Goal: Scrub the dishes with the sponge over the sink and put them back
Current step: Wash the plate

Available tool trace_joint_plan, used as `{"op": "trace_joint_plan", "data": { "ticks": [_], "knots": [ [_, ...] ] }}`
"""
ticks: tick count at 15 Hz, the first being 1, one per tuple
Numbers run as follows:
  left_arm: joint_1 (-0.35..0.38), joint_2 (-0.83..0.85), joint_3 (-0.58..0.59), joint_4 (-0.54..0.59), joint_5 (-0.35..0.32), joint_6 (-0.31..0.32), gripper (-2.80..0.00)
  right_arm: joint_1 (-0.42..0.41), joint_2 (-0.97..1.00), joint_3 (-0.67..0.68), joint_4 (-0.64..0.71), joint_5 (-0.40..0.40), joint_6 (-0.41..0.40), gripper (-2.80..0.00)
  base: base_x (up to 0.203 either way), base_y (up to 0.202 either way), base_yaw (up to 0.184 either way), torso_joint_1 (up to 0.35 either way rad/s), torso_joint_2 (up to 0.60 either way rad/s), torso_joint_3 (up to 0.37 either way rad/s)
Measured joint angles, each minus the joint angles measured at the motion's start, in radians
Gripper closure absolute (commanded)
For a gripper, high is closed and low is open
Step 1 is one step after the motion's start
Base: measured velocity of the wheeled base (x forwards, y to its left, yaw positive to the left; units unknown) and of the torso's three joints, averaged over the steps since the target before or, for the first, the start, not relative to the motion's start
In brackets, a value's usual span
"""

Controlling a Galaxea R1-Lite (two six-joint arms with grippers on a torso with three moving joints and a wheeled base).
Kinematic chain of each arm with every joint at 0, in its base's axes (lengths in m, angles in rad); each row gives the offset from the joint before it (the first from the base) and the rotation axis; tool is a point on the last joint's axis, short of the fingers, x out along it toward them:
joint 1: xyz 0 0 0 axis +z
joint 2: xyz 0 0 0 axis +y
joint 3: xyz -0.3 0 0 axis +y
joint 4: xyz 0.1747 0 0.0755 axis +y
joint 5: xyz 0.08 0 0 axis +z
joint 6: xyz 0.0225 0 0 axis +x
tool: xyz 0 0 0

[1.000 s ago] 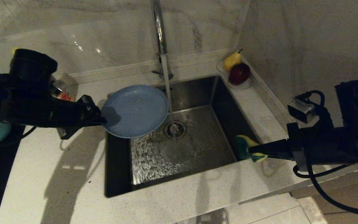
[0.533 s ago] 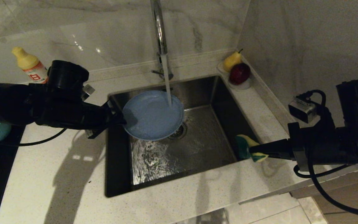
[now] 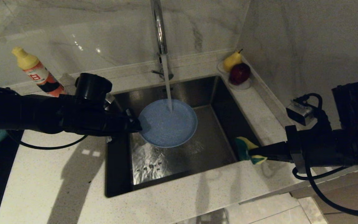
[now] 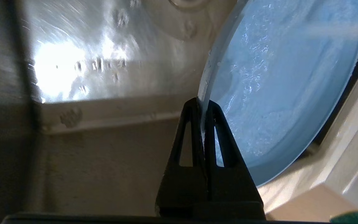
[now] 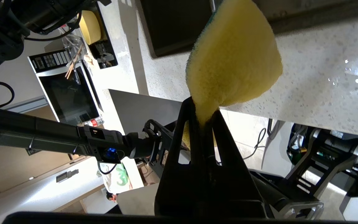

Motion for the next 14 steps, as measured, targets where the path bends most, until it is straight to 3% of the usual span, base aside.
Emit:
{"op": "trace_joint_plan", "data": {
  "ticks": [7, 11, 14],
  "knots": [
    [-0.042, 0.008, 0.011, -0.011, 0.023, -0.001, 0.0, -0.003, 0.001, 0.048, -0.079, -0.002, 0.004, 0.0, 0.0, 0.0, 0.0, 0.0, 0.0, 0.0],
    [-0.035, -0.045, 0.039, -0.004, 0.206, 0.01, 0.0, -0.004, 0.001, 0.071, -0.082, -0.003, 0.003, 0.0, 0.0, 0.0, 0.0, 0.0, 0.0, 0.0],
    [-0.024, -0.088, 0.05, -0.007, 0.345, 0.077, 0.0, -0.003, 0.001, 0.088, -0.083, -0.003, 0.003, 0.0, 0.0, 0.0, 0.0, 0.0, 0.0, 0.0]
  ]
}}
